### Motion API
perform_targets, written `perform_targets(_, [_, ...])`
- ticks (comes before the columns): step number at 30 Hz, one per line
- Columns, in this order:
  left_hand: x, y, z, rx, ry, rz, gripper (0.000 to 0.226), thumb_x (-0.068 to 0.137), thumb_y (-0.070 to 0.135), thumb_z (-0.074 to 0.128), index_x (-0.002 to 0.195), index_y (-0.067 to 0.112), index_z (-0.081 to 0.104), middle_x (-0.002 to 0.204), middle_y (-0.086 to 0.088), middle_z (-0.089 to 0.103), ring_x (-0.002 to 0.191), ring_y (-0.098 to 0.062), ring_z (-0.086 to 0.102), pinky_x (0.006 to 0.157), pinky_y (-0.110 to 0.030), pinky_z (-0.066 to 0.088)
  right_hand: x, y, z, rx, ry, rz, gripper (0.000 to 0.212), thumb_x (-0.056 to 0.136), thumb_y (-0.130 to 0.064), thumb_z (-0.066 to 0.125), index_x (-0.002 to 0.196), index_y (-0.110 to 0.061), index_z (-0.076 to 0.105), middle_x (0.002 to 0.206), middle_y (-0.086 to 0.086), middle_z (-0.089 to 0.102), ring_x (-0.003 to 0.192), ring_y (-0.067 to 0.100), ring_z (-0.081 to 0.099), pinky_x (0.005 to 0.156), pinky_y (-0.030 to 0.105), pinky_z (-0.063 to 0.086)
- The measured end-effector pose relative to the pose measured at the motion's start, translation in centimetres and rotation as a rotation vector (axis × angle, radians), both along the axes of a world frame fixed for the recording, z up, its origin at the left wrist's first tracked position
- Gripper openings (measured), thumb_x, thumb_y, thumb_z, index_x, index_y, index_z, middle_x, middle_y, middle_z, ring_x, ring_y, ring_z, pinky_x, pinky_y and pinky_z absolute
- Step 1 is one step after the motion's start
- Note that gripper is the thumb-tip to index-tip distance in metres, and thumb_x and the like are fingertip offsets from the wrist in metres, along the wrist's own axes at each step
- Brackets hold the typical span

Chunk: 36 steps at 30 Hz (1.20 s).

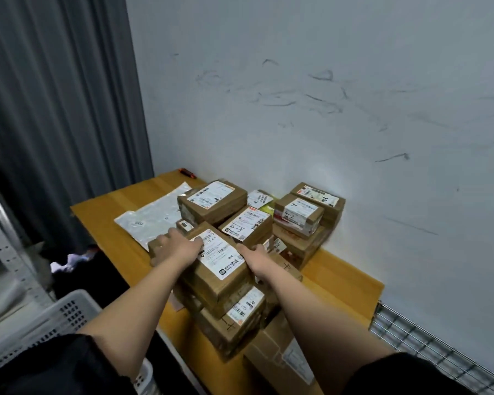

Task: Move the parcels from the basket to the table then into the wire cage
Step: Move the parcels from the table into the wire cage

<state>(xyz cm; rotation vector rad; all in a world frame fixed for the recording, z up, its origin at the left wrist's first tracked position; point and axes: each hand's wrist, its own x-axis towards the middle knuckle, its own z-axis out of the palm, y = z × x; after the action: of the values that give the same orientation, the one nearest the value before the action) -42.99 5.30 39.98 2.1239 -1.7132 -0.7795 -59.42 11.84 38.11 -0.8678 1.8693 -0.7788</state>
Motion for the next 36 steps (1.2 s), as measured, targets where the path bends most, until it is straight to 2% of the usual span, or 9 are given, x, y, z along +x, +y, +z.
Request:
perform_targets(3, [1.2,-0.3,-1.5,0.021,0.184,0.091,0.077,0.083,0.053,0.059,0.142,0.010,0.032,0.147,-0.017,0.032,0.129,-0.039,0.040,0.103,-0.048,0.041,0.3,0.4,-0.4,-0.017,-0.128,-0.029,0.083,0.087,-0.062,0.051,0.148,-0.011,0.026,0.144,0.012,0.045,0.127,0.032,0.048,0.101,0.045,0.045])
perform_targets(5, [1.5,-0.3,-2.2,0.045,0.321,0.121,0.081,0.083,0.053,0.059,0.144,0.010,0.029,0.147,-0.017,0.033,0.128,-0.040,0.041,0.103,-0.049,0.041,0.3,0.8,-0.8,-0.007,-0.170,-0.042,0.081,0.081,-0.069,0.052,0.140,-0.016,0.035,0.130,0.009,0.056,0.116,0.030,0.057,0.079,0.038,0.053])
perform_targets(7, [1.5,-0.1,-2.8,0.066,0.438,0.143,0.081,0.085,0.052,0.058,0.145,0.010,0.026,0.145,-0.017,0.036,0.127,-0.040,0.043,0.103,-0.049,0.041,0.3,1.1,-1.3,0.014,-0.209,-0.036,0.077,0.077,-0.073,0.051,0.133,-0.021,0.039,0.121,0.006,0.061,0.110,0.028,0.060,0.067,0.033,0.048])
perform_targets(11, [1.2,0.2,-3.3,0.059,0.561,0.236,0.079,0.085,0.052,0.059,0.143,0.010,0.026,0.143,-0.016,0.041,0.125,-0.039,0.045,0.102,-0.050,0.042,0.5,1.4,-1.4,0.001,-0.262,-0.053,0.059,0.091,-0.062,0.045,0.130,-0.017,0.047,0.102,0.001,0.066,0.093,0.019,0.061,0.073,0.030,0.044])
perform_targets(16, [0.7,0.9,-2.5,0.012,0.571,0.290,0.072,0.084,0.052,0.054,0.140,0.016,0.026,0.144,-0.015,0.033,0.124,-0.041,0.043,0.101,-0.053,0.041,0.9,2.1,0.2,-0.036,-0.288,-0.069,0.040,0.097,-0.049,0.045,0.115,-0.013,0.053,0.075,-0.002,0.065,0.058,0.006,0.063,0.043,0.013,0.043])
perform_targets(21, [0.5,2.4,0.0,-0.137,0.618,0.334,0.056,0.086,0.053,0.049,0.131,0.024,0.034,0.139,-0.009,0.032,0.118,-0.038,0.047,0.099,-0.050,0.043,0.2,2.5,1.6,-0.035,-0.388,-0.087,0.038,0.088,-0.058,0.053,0.100,-0.022,0.057,0.092,-0.002,0.065,0.091,0.014,0.059,0.095,0.036,0.048])
perform_targets(26, [-2.0,4.4,4.5,-0.325,0.778,0.238,0.047,0.089,0.043,0.053,0.131,0.026,0.038,0.136,-0.005,0.029,0.112,-0.029,0.046,0.087,-0.035,0.038,-1.6,3.8,4.6,-0.116,-0.455,-0.053,0.048,0.083,-0.062,0.055,0.110,-0.023,0.059,0.105,0.001,0.064,0.101,0.021,0.058,0.080,0.036,0.050])
perform_targets(31, [-6.5,5.3,8.1,-0.355,0.809,0.078,0.049,0.089,0.041,0.053,0.133,0.025,0.039,0.140,-0.005,0.029,0.126,-0.029,0.040,0.102,-0.038,0.030,-5.9,6.3,7.1,-0.244,-0.531,-0.102,0.044,0.087,-0.056,0.054,0.113,-0.023,0.061,0.106,0.001,0.068,0.104,0.024,0.060,0.100,0.052,0.044])
perform_targets(36, [-15.2,8.1,8.8,-0.305,0.977,-0.145,0.064,0.090,0.043,0.055,0.142,0.021,0.025,0.149,-0.008,0.023,0.129,-0.025,0.038,0.099,-0.029,0.029,-12.1,12.5,8.3,-0.386,-0.483,-0.276,0.039,0.089,-0.054,0.055,0.117,-0.029,0.059,0.119,-0.001,0.065,0.110,0.022,0.061,0.095,0.052,0.049])
